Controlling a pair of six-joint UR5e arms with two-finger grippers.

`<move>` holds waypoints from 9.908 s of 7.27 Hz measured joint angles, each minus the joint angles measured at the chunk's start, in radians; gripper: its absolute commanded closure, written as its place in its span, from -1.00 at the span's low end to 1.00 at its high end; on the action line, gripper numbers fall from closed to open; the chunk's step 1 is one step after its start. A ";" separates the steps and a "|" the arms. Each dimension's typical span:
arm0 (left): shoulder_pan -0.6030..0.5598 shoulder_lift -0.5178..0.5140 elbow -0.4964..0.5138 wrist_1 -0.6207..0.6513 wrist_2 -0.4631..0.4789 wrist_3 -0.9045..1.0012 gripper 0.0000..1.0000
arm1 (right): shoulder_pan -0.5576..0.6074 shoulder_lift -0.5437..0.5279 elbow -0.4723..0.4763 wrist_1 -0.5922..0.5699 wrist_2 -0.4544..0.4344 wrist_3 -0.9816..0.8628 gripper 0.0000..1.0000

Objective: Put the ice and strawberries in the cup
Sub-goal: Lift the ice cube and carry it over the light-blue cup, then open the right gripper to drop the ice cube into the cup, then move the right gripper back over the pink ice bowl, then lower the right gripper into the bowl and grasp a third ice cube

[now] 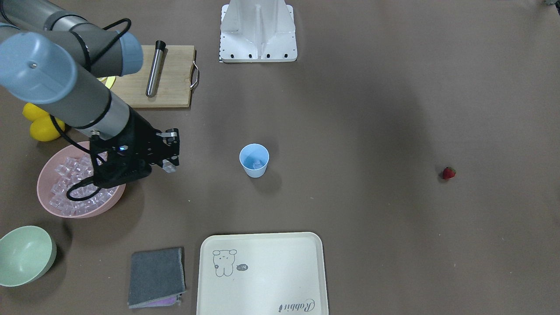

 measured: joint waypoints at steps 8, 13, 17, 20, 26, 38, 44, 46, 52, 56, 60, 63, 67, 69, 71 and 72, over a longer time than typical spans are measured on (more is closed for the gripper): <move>0.000 0.008 0.002 -0.001 0.000 0.001 -0.96 | -0.158 0.064 -0.068 0.116 -0.108 0.157 -0.56; 0.000 0.009 0.001 0.000 0.000 0.002 -0.96 | -0.159 0.061 -0.061 0.115 -0.104 0.193 -0.98; 0.000 0.006 0.001 0.000 0.000 0.002 -0.96 | -0.143 0.037 -0.031 0.107 -0.091 0.196 -0.98; 0.000 0.003 -0.002 0.000 0.000 0.000 -0.96 | -0.016 0.009 -0.021 0.048 0.017 0.137 -0.98; 0.001 0.002 -0.004 0.000 -0.002 -0.001 -0.96 | 0.238 -0.192 0.157 -0.389 0.009 -0.482 -0.99; 0.003 0.000 0.001 -0.002 -0.002 0.000 -0.96 | 0.190 -0.241 0.027 -0.294 -0.037 -0.652 -0.92; 0.002 -0.004 0.000 -0.001 -0.002 0.000 -0.96 | 0.155 -0.263 -0.020 -0.246 -0.034 -0.639 -0.85; 0.002 -0.008 0.002 0.000 -0.002 0.000 -0.96 | 0.154 -0.266 -0.018 -0.249 -0.027 -0.635 -0.48; 0.003 -0.014 0.004 0.001 -0.002 0.000 -0.96 | 0.154 -0.282 -0.009 -0.250 -0.022 -0.633 -0.08; 0.003 -0.019 0.003 0.001 -0.001 0.000 -0.96 | 0.148 -0.307 0.027 -0.251 -0.018 -0.562 -0.15; 0.002 -0.038 0.014 0.003 0.000 0.000 -0.96 | 0.128 -0.316 0.051 -0.251 -0.014 -0.498 -0.15; 0.001 -0.039 0.015 0.002 -0.001 0.000 -0.96 | 0.127 -0.324 0.049 -0.250 -0.015 -0.498 -0.12; 0.001 -0.038 0.014 0.002 -0.001 0.000 -0.96 | 0.122 -0.327 0.048 -0.251 -0.020 -0.498 1.00; 0.001 -0.038 0.014 0.002 -0.001 0.000 -0.96 | 0.125 -0.325 0.055 -0.253 -0.014 -0.498 1.00; 0.001 -0.038 0.013 0.002 -0.001 0.000 -0.96 | 0.143 -0.314 0.140 -0.373 0.004 -0.502 1.00; 0.001 -0.038 0.013 0.002 -0.001 0.000 -0.96 | 0.146 -0.298 0.214 -0.476 0.010 -0.503 1.00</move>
